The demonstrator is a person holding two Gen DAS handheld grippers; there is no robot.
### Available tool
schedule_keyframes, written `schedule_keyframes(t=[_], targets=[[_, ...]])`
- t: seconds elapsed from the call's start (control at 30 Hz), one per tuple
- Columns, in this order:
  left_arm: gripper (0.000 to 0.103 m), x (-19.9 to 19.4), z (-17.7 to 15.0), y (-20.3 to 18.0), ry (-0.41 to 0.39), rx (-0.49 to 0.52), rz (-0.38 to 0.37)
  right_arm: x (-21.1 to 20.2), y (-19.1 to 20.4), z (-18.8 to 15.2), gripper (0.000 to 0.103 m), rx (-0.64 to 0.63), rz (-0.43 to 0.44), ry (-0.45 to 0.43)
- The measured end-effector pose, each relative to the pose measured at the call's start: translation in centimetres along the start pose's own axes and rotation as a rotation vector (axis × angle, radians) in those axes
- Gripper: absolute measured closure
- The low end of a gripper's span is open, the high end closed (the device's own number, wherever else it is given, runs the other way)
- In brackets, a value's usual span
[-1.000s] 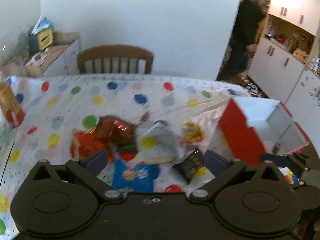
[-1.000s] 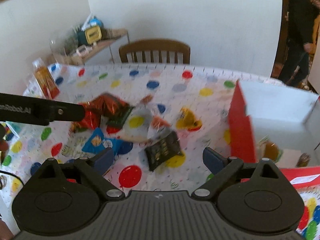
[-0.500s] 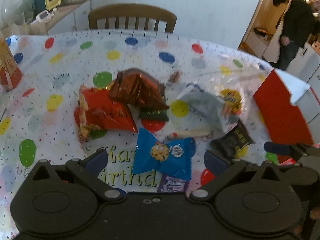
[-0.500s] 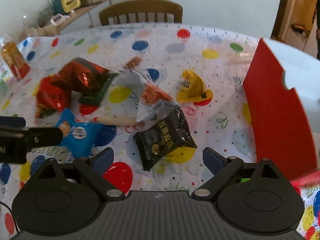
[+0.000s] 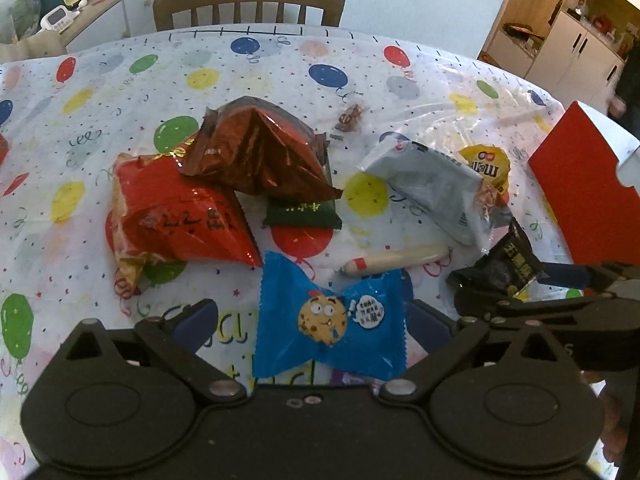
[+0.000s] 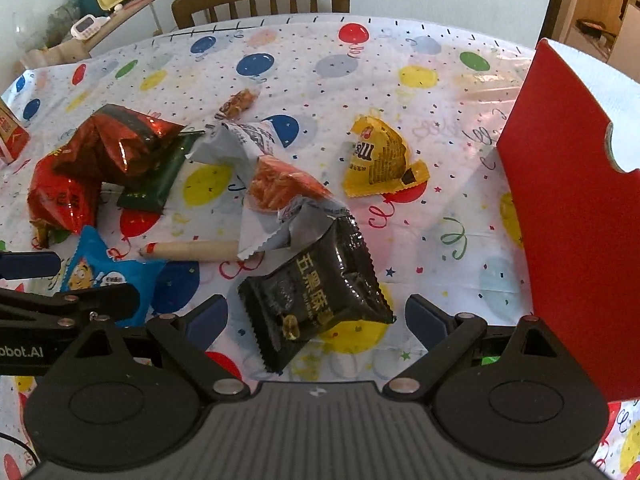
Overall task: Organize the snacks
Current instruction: 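Move both tools back to the snacks on the tablecloth, then grasp the black packet with the right tool while the left tool grasps the blue cookie packet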
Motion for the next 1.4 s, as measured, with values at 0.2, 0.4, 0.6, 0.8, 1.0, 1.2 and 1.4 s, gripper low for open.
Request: schedule_keyframes(t=[0.2,0.4,0.6,0.8,1.0,1.2,1.4], targets=[[0.022,0.8,0.0,-0.2,0.017,0.016,-0.002,0.3,0.0,0.1,0.007,-0.014,0.001,-0.002],[0.04,0.4,0.0,-0.7,-0.007,0.046,-0.028,0.0,0.4,0.2,0.028,-0.046,-0.007,-0.02],[0.05,0.1,-0.1,-1.0,-0.019,0.061,-0.032,-0.9,0.6,0.2,0.05,-0.065,0.002,-0.051],[0.053,-0.3,-0.4,-1.0,-0.016,0.053,-0.042,-1.9,0.5,-0.1,0.064,-0.065,0.02,-0.06],[0.053,-1.4,-0.8,-1.2,-0.023,0.051,-0.05,-3.3,0.0,-0.7,0.065,-0.039,0.043,-0.069],[0.053,-3.0,-1.1,-1.3,-0.029,0.055,-0.057,-5.6,-0.1,-1.3,0.065,-0.039,0.072,-0.075],[0.053,-5.1,-1.3,-1.9,-0.039,0.059,-0.073,-8.8,0.0,-1.6,0.065,-0.065,0.093,-0.083]])
Point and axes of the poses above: each gripper's, at about its wrist camera, not at the fingertips, and x roughly the way its jaws point, y to its left, z to its top, the point moved 3 cm from there along x, roughly the way its jaws point, and after that the axes turned 1 degree about y, right-handed, at the moved point
